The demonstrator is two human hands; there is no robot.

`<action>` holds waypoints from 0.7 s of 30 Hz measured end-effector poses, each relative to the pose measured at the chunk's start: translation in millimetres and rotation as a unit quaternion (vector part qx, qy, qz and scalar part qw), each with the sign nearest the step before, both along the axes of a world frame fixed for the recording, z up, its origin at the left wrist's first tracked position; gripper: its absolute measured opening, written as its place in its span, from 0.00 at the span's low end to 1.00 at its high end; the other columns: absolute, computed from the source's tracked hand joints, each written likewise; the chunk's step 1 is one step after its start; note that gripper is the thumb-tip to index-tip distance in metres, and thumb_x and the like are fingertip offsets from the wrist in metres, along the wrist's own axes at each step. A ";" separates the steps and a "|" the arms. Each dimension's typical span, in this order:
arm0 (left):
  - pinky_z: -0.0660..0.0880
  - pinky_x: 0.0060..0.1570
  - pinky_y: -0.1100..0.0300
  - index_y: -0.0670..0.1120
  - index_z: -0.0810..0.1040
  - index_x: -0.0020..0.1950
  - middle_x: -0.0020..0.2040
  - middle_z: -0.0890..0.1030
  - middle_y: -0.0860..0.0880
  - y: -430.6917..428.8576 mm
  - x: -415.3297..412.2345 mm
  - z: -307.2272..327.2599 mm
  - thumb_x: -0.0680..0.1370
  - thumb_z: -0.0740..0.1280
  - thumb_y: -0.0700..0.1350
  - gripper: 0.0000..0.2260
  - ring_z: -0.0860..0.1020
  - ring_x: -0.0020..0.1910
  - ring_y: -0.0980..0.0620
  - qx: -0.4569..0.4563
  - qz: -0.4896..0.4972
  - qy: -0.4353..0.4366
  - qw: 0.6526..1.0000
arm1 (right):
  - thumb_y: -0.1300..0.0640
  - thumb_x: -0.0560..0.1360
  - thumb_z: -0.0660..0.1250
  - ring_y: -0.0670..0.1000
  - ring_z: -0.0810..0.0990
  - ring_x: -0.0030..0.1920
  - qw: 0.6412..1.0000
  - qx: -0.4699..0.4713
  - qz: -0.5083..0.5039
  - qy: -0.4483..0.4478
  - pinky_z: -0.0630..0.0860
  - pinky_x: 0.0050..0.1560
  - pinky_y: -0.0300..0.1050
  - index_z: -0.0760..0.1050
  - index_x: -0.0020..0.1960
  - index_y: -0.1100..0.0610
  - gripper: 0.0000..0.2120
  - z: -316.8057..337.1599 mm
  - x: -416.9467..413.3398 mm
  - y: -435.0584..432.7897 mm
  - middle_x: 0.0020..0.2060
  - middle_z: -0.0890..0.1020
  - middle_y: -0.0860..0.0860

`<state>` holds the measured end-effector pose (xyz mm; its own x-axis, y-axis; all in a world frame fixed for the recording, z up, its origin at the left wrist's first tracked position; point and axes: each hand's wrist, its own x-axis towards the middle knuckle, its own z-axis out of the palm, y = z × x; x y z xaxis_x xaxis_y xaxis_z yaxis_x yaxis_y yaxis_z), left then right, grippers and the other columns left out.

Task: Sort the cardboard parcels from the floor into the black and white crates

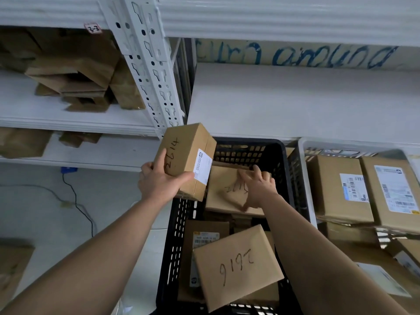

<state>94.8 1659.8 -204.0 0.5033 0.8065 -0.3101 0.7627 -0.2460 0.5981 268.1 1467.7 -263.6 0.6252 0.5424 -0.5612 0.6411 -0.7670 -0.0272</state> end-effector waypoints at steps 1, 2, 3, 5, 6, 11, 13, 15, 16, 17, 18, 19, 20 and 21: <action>0.65 0.68 0.46 0.64 0.52 0.76 0.67 0.63 0.46 0.4 -0.9 -0.5 0.57 0.67 0.70 0.49 0.67 0.65 0.42 0.005 -0.004 0.008 1.000 | 0.42 0.64 0.78 0.66 0.46 0.77 1.000 -0.006 0.012 -0.008 0.50 0.75 0.62 0.37 0.79 0.45 0.61 -0.6 1.7 1.1 0.78 0.41 0.58; 0.65 0.67 0.45 0.64 0.51 0.76 0.66 0.63 0.46 0.5 -1.7 -0.9 0.57 0.66 0.70 0.49 0.67 0.65 0.42 0.008 -0.006 0.011 1.000 | 0.41 0.63 0.78 0.66 0.44 0.77 1.000 -0.014 0.020 -0.010 0.48 0.75 0.62 0.34 0.79 0.46 0.63 -0.7 2.2 2.0 0.79 0.40 0.58; 0.65 0.68 0.44 0.64 0.51 0.76 0.66 0.63 0.46 0.3 -1.9 -1.5 0.57 0.66 0.70 0.49 0.67 0.65 0.42 0.009 -0.005 0.012 1.000 | 0.40 0.62 0.79 0.65 0.42 0.77 0.999 -0.025 0.027 -0.010 0.46 0.75 0.62 0.32 0.78 0.47 0.65 -2.3 2.4 2.7 0.78 0.39 0.58; 0.65 0.68 0.44 0.65 0.51 0.76 0.67 0.63 0.46 0.2 -1.4 -2.9 0.57 0.66 0.71 0.49 0.67 0.65 0.42 0.009 -0.003 0.014 1.000 | 0.40 0.61 0.79 0.64 0.37 0.77 0.998 -0.048 0.041 -0.016 0.40 0.75 0.63 0.27 0.77 0.49 0.69 -6.9 -1.0 2.3 0.78 0.36 0.59; 0.65 0.67 0.44 0.65 0.51 0.76 0.67 0.63 0.46 -0.2 -1.3 -2.7 0.57 0.66 0.70 0.49 0.66 0.66 0.42 0.010 -0.004 0.015 1.000 | 0.41 0.61 0.80 0.64 0.36 0.77 0.997 -0.052 0.046 -0.025 0.39 0.75 0.63 0.26 0.76 0.49 0.70 -10.0 -3.3 1.8 0.78 0.36 0.59; 0.64 0.69 0.43 0.65 0.51 0.76 0.68 0.62 0.47 0.4 -3.3 -1.0 0.58 0.67 0.70 0.49 0.65 0.67 0.43 0.012 0.010 0.001 1.000 | 0.39 0.60 0.79 0.65 0.42 0.77 0.997 -0.034 0.047 -0.046 0.43 0.76 0.62 0.30 0.78 0.52 0.69 -9.0 -5.7 8.6 0.77 0.44 0.63; 0.64 0.69 0.42 0.64 0.51 0.76 0.68 0.62 0.46 1.4 -4.4 1.5 0.58 0.67 0.70 0.49 0.65 0.67 0.42 0.018 0.021 -0.011 1.000 | 0.37 0.60 0.78 0.65 0.43 0.77 0.999 -0.017 0.028 -0.036 0.44 0.76 0.62 0.32 0.79 0.52 0.67 0.4 -5.4 12.0 0.77 0.46 0.63; 0.64 0.69 0.42 0.63 0.52 0.76 0.69 0.62 0.45 3.6 -5.5 4.6 0.58 0.67 0.70 0.49 0.65 0.67 0.42 0.036 0.031 -0.023 0.999 | 0.36 0.61 0.77 0.66 0.43 0.77 0.999 0.008 0.007 -0.031 0.43 0.76 0.62 0.34 0.79 0.52 0.66 12.3 -3.8 11.9 0.77 0.45 0.63; 0.63 0.69 0.42 0.62 0.52 0.76 0.70 0.61 0.44 4.6 -6.4 6.2 0.58 0.67 0.70 0.49 0.65 0.68 0.42 0.045 0.034 -0.026 0.998 | 0.36 0.61 0.77 0.66 0.43 0.77 0.999 0.019 0.000 -0.036 0.43 0.75 0.62 0.35 0.79 0.52 0.65 18.6 -2.1 10.5 0.77 0.45 0.63; 0.63 0.69 0.42 0.62 0.52 0.77 0.70 0.61 0.44 5.5 -7.3 8.2 0.60 0.68 0.69 0.49 0.64 0.68 0.42 0.054 0.034 -0.025 0.998 | 0.35 0.61 0.77 0.66 0.43 0.77 0.999 0.028 -0.007 -0.045 0.43 0.75 0.62 0.35 0.79 0.53 0.65 25.9 -0.5 7.9 0.77 0.46 0.63; 0.62 0.70 0.42 0.61 0.51 0.77 0.71 0.60 0.43 6.3 -8.1 9.9 0.61 0.70 0.69 0.49 0.63 0.69 0.42 0.062 0.032 -0.021 0.997 | 0.35 0.60 0.76 0.66 0.44 0.77 0.998 0.038 -0.015 -0.056 0.44 0.76 0.62 0.35 0.79 0.53 0.65 33.3 1.9 5.1 0.77 0.47 0.63; 0.62 0.70 0.42 0.61 0.51 0.77 0.71 0.60 0.43 6.5 -8.8 11.7 0.63 0.71 0.68 0.48 0.62 0.69 0.41 0.069 0.030 -0.015 0.997 | 0.34 0.59 0.76 0.66 0.45 0.76 0.996 0.048 -0.023 -0.067 0.44 0.76 0.62 0.36 0.79 0.53 0.66 40.9 4.6 1.3 0.76 0.48 0.63; 0.62 0.70 0.41 0.61 0.51 0.77 0.71 0.60 0.43 6.6 -9.4 13.0 0.63 0.72 0.67 0.48 0.61 0.70 0.41 0.072 0.027 -0.009 0.997 | 0.33 0.59 0.76 0.66 0.46 0.76 0.995 0.059 -0.031 -0.074 0.45 0.76 0.62 0.37 0.79 0.52 0.66 48.0 7.8 -2.7 0.76 0.49 0.62; 0.62 0.70 0.41 0.61 0.50 0.77 0.72 0.60 0.43 6.0 -9.7 14.1 0.63 0.73 0.66 0.48 0.61 0.70 0.41 0.073 0.025 -0.007 0.997 | 0.33 0.58 0.76 0.66 0.47 0.76 0.994 0.070 -0.041 -0.075 0.45 0.75 0.62 0.37 0.79 0.52 0.66 55.2 10.0 -6.9 0.76 0.49 0.62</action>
<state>85.1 1665.9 -190.0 0.4647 0.8666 -0.1817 0.7683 -0.2926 0.5694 278.1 1460.8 -208.3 0.7420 0.5518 -0.3806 0.5809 -0.8127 -0.0458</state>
